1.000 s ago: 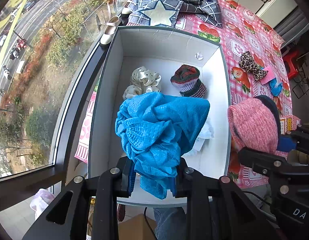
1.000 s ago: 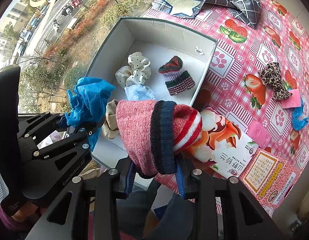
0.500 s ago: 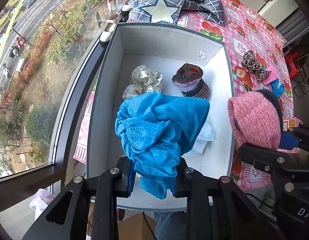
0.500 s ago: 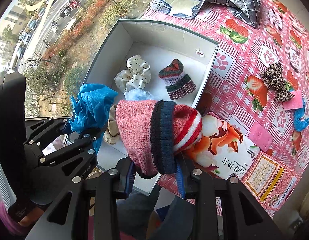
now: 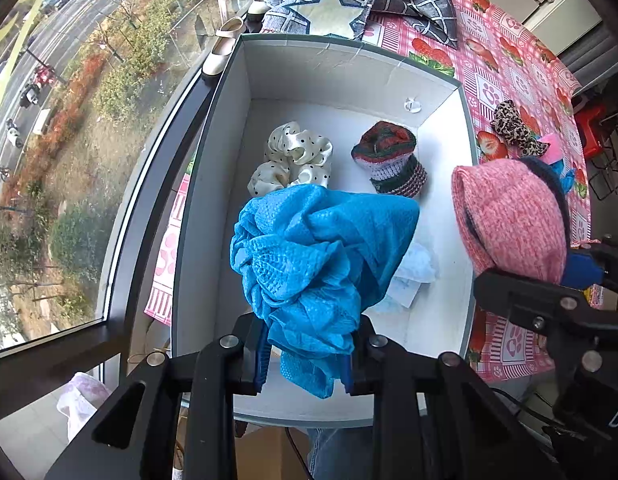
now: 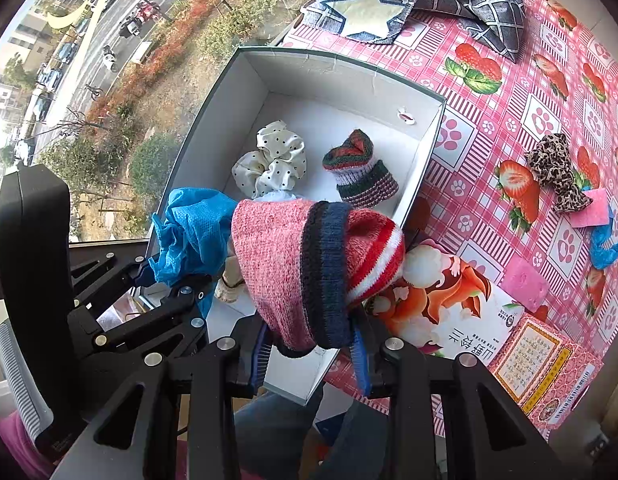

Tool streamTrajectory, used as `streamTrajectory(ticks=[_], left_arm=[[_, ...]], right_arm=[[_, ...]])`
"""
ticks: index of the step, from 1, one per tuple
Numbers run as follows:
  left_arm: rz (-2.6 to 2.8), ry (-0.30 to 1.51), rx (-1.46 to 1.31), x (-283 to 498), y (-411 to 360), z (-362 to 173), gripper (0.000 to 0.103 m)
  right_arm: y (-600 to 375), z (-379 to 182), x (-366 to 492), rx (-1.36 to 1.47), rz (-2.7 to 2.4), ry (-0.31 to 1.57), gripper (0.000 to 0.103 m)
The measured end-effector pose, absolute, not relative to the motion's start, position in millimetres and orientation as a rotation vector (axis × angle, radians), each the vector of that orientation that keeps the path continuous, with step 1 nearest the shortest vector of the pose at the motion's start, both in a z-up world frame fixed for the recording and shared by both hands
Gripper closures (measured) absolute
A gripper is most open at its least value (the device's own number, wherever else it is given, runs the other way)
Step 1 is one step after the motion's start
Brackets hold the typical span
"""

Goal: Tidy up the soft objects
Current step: 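Lower both held items into the white box and open both tools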

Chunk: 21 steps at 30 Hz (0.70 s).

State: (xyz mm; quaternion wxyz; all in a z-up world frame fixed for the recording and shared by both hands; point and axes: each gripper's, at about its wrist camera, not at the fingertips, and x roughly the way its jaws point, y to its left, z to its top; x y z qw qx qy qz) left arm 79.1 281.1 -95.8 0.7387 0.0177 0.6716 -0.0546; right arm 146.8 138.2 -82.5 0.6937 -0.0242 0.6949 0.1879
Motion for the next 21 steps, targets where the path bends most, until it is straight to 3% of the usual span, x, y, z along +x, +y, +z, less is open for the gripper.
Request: streamTrajectory(ticks=[21], left_arm=[[-0.069,1.505,0.042,108,281,-115,0.074]], right_arm=[[142,-99,185,-0.016,0.346,1.564,0.068]])
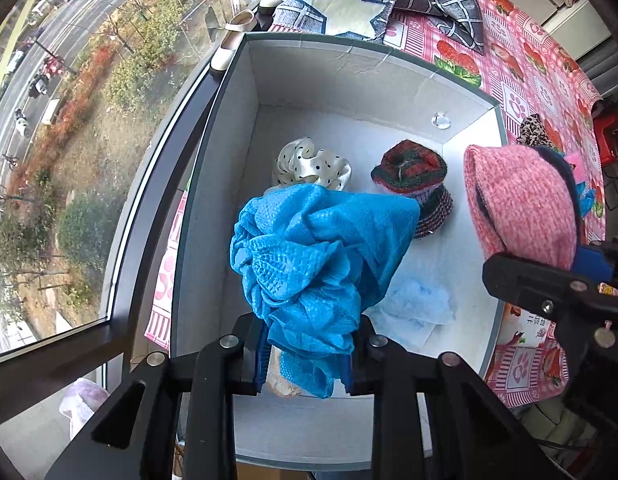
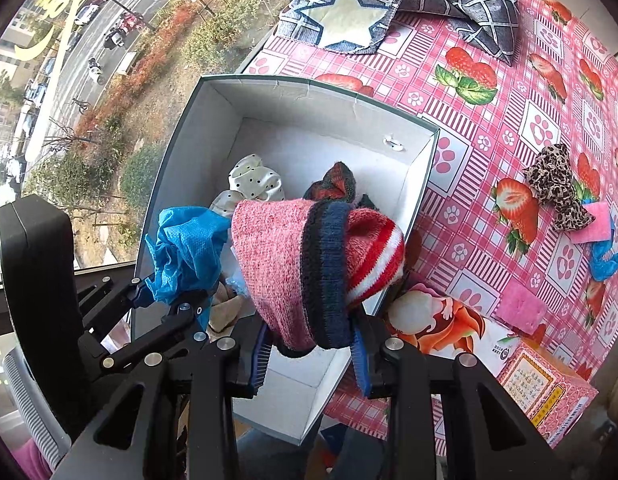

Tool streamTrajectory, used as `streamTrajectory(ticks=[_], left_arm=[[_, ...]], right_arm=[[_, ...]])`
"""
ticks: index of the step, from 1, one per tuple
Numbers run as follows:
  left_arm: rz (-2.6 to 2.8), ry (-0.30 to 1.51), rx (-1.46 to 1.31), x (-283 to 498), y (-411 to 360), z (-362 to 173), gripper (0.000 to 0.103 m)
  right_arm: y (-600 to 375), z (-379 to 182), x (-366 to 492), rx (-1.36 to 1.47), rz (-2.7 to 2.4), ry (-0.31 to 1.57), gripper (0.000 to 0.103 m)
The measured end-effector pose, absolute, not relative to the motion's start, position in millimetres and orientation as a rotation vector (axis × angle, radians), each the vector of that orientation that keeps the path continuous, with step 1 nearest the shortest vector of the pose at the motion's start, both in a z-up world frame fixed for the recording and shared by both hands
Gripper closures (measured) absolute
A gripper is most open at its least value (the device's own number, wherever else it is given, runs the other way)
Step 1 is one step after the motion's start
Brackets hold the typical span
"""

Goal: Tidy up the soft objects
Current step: 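Lower both held items into the white box and open both tools, then withdraw both tools from the box toward the leopard scrunchie and pink sponges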

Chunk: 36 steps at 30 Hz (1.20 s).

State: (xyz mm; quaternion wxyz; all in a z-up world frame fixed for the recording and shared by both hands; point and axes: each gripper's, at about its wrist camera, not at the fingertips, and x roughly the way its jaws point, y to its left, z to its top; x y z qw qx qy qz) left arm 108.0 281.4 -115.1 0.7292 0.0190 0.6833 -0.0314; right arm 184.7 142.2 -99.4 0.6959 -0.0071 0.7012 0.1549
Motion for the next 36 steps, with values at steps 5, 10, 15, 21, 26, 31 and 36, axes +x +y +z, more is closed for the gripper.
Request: streamTrajectory(ticks=[5,10,15,21,26,31,36], left_arm=[[-0.071,1.515,0.042,107,280,-118,0.073],[-0.072,1.513,0.040,107,280,-118,0.073],[-0.100,1.482,0.018,103,277,-113,0.031],[-0.126,1.476,-0.009,99,276,-109,0.023],[-0.119,1.453,-0.075,94,282,-107,0.010],[-0.129,1.404,-0.119,92,283,-103,0.000],[-0.143,1.385,-0.134,92,278,-94,0.000]], right_arm=[[145,-104,183,-0.019,0.350,1.576,0.068],[145,-104,182,-0.014,0.349,1.576,0.068],[147,-102,181,-0.016,0.357,1.574,0.068],[150,-92,178,-0.043,0.356,1.538,0.045],[148,-85,176,-0.058,0.321,1.523,0.014],[142,-83,176,0.004,0.322,1.545,0.008],[142,-75,173,0.011,0.328,1.520,0.000]])
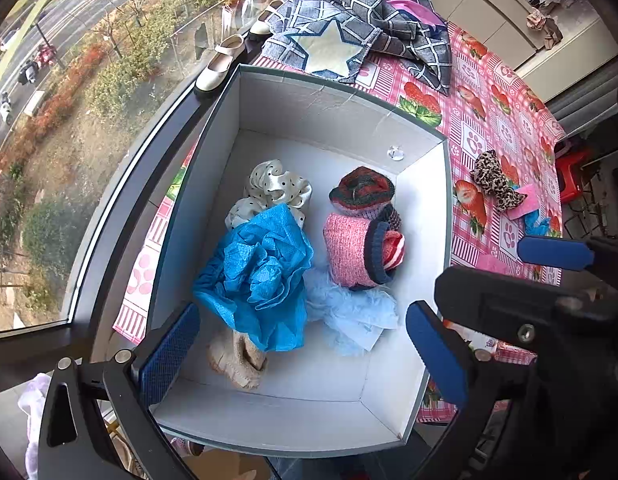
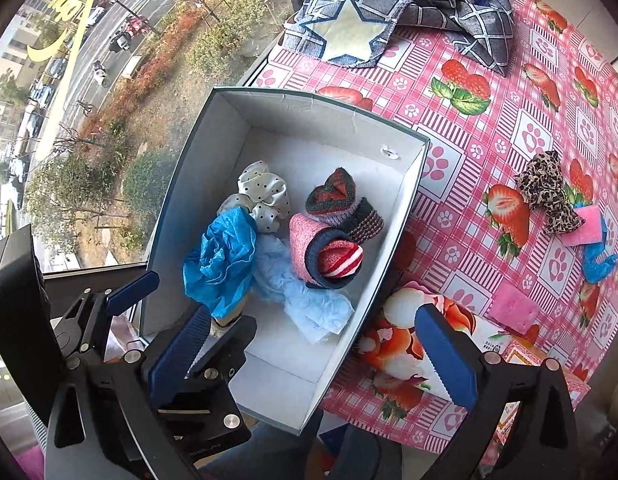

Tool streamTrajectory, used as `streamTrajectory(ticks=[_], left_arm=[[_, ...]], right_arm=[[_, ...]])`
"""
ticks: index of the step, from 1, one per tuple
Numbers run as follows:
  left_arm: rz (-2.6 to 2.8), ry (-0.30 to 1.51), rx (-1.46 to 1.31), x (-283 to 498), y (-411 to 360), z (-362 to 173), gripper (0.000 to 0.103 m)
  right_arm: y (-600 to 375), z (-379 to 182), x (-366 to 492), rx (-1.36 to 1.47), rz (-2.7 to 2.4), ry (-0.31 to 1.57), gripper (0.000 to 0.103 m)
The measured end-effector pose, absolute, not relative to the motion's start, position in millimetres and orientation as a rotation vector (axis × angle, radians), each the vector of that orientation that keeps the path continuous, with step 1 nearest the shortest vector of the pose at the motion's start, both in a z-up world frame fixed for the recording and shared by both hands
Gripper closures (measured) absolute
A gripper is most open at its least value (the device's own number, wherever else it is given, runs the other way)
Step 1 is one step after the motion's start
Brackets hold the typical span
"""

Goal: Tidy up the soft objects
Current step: 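Withdraw both tools from the box toward the leopard scrunchie and pink sponges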

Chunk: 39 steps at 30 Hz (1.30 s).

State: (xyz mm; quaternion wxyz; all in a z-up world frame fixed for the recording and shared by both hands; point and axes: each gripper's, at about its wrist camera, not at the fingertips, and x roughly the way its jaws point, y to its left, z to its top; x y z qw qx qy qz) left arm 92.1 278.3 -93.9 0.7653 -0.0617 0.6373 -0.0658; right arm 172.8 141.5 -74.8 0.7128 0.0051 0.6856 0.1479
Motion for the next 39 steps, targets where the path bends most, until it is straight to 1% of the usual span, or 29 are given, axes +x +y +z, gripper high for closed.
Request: streamTrajectory(ticks=[9,25,39], left_arm=[[-0.146,1.390,-0.147,89,279,-82,0.000],[-0.150,1.385,-0.091,85,261,-61,0.000],[-0.240,1.395,0.019,97,205,-45,0.000]], right_arm=[[138,-65,169,0.046,0.344,1.512,0.000],[117,-47,161,0.103,0.330,1.480,0.000],[43,-27,156,0.275,0.220,1.439,0.000]])
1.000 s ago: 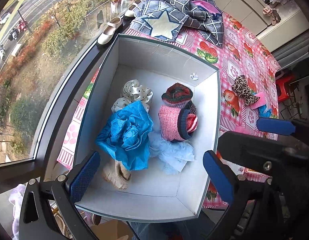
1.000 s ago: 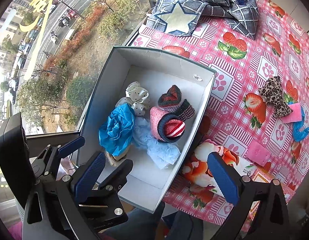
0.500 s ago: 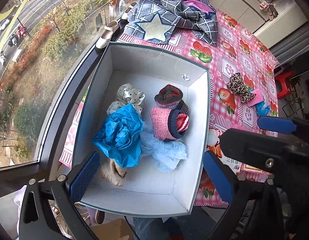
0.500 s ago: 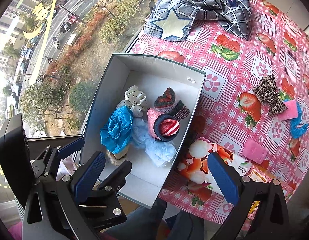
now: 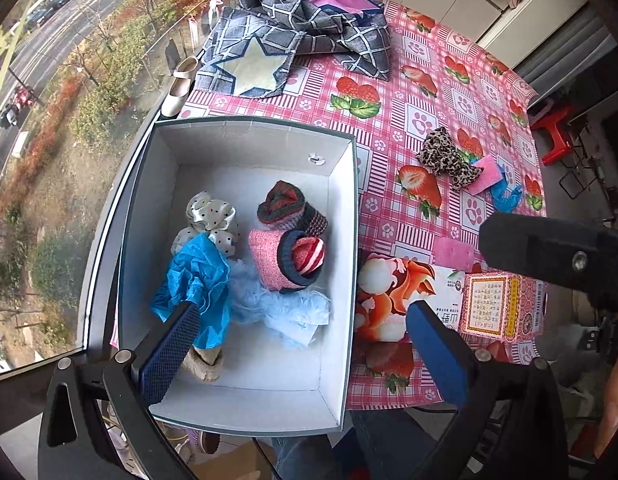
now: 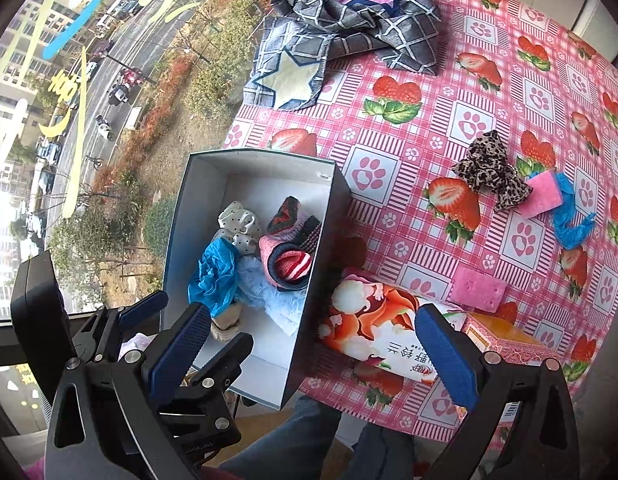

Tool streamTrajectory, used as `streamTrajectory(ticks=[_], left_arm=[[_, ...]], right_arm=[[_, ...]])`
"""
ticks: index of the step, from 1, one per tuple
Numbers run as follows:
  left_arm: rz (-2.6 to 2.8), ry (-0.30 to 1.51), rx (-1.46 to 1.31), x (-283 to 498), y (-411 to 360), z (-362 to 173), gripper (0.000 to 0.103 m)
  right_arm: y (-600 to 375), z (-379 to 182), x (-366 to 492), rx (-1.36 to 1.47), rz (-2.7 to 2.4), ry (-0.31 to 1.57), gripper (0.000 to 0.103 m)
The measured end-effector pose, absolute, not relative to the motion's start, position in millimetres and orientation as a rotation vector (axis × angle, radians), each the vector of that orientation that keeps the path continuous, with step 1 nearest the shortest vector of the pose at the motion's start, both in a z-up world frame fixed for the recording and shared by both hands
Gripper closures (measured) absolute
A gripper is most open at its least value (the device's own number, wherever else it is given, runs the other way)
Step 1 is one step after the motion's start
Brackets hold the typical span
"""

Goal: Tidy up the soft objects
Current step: 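Withdraw both tools from the box toward the leopard scrunchie and pink sponges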

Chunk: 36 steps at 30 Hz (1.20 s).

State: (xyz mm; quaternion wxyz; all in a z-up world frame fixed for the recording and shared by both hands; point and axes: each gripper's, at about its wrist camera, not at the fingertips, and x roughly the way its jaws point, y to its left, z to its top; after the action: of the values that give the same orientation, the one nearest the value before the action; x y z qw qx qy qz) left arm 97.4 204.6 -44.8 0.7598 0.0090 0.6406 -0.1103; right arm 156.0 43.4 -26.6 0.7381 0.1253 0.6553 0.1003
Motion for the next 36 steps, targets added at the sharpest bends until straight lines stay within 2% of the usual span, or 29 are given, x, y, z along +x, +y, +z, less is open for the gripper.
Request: streamTrajectory(ticks=[11,21,28,36], left_arm=[[-0.354,1.402,0.134,104,136,-39,0.000],[-0.418,1.419,0.192,116,82,-45,0.000],[-0.436,1.435,0.237,135,38,-59,0.000],[-0.381,1.484,0.238,181,-2,-97,0.000]], right_arm=[[-47,-21,131,0.481,0.104,1.412,0.000],[-149,-21,74,0.667,-0.055,1.374,0.000],[-219,-49,39,0.778,-0.197,1.383,0.000],[-250,-103,28,0.816,-0.255,1.445,0.000]])
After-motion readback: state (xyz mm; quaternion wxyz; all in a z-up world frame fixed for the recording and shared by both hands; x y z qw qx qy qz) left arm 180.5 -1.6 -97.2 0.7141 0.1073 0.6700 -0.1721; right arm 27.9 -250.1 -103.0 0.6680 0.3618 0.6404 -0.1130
